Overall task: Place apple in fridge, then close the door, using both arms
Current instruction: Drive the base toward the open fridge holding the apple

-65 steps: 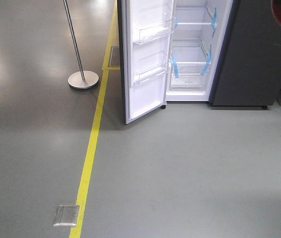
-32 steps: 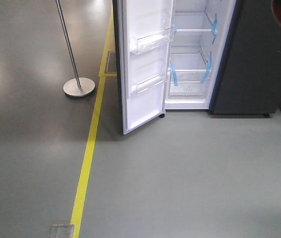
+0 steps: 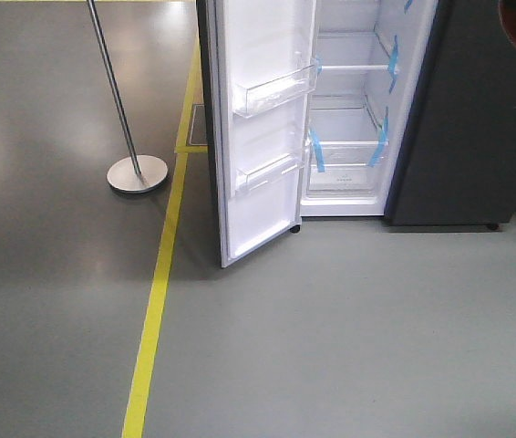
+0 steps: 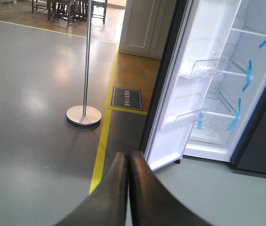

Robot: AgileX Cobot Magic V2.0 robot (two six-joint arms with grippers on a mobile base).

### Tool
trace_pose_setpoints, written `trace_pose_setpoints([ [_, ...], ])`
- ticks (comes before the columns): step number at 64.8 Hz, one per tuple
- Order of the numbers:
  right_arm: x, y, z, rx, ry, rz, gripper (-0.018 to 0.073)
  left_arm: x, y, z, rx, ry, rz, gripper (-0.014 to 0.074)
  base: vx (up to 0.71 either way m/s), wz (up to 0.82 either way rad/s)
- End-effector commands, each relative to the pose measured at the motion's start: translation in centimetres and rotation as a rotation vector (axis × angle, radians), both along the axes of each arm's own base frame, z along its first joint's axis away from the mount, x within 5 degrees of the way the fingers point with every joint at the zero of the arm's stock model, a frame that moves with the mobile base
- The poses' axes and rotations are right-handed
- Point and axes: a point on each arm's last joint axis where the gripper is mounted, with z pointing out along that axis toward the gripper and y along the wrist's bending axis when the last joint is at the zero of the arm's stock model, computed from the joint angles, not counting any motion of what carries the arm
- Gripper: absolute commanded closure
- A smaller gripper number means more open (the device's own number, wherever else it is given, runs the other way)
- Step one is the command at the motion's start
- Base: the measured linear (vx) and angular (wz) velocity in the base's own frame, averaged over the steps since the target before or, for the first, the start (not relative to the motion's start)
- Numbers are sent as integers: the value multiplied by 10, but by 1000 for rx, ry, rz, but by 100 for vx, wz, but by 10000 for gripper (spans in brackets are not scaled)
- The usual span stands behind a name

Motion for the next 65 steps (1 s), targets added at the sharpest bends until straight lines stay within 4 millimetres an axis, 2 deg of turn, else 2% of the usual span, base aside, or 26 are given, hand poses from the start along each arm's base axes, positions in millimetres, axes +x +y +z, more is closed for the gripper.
trace_pose_setpoints([
  [1, -7, 0, 18, 26, -117, -8, 459, -1, 0, 13, -6, -106, 0, 603, 18, 0],
  [65, -7, 0, 18, 26, -117, -8, 459, -1, 0, 13, -6, -106, 0, 603, 17, -1],
])
